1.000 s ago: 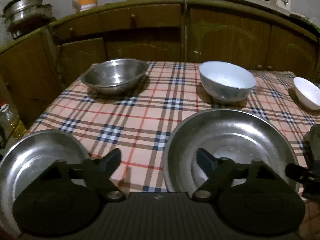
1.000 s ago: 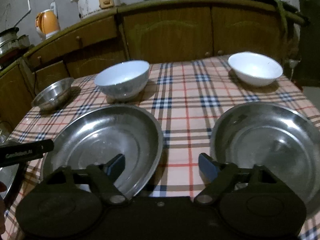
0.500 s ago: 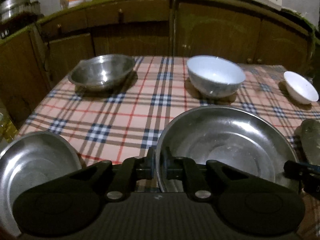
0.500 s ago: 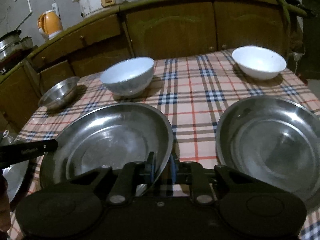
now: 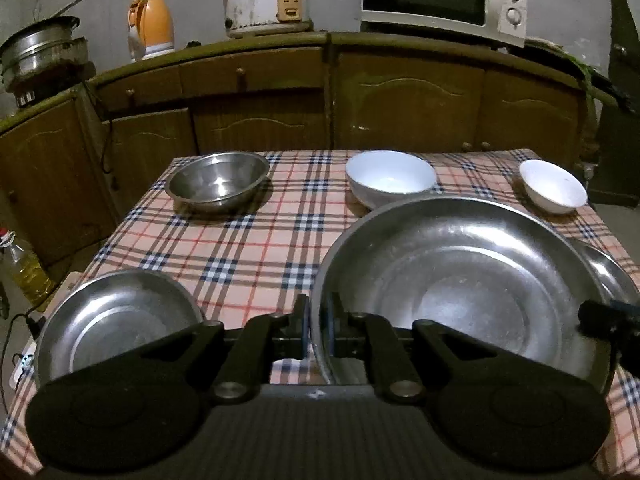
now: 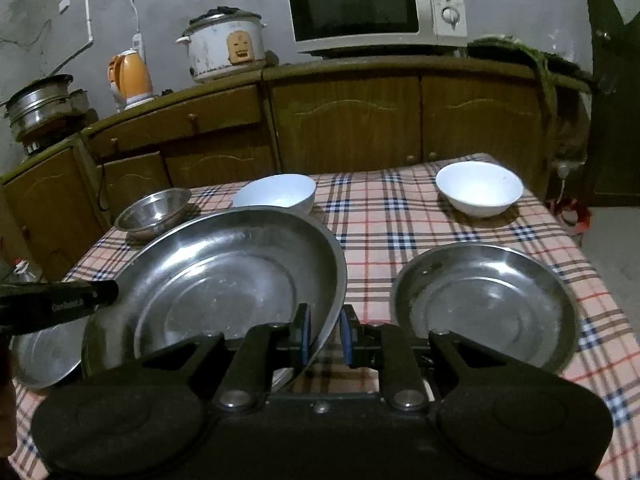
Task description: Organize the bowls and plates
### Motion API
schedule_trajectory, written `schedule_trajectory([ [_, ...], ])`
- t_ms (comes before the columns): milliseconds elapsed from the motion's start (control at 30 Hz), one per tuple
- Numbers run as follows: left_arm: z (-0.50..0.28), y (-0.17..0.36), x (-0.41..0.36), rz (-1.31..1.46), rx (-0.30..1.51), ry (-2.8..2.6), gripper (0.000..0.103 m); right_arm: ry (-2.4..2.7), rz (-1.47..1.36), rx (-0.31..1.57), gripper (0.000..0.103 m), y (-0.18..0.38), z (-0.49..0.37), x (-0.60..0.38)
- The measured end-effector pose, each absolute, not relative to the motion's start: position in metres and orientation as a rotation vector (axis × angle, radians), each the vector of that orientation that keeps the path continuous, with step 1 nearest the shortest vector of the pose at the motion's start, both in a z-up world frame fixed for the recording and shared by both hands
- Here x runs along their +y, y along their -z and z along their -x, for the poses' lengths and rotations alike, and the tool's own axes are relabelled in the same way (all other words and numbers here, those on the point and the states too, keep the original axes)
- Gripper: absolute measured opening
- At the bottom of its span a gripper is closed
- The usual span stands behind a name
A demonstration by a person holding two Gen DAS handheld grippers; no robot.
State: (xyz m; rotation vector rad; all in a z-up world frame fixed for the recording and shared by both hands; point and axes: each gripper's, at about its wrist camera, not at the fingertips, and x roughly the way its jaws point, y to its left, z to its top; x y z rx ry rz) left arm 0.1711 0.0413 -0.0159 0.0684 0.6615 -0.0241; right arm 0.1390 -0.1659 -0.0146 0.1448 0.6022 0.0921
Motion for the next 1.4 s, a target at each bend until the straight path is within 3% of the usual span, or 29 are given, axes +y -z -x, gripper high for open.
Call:
schedule_trajectory([
  [500,-0.143,0.034,0.031,-0.075,0.704,0.054,0.01,-0.063,-0.108,0.625,0.021,0.025,-0.099,-0.176],
  [1400,-0.172,0.075,0.027,-0.08,0.749,0.056,0.011,-0.054,-0.089,0.695,0.021,0.077,-0.135,-0.172],
])
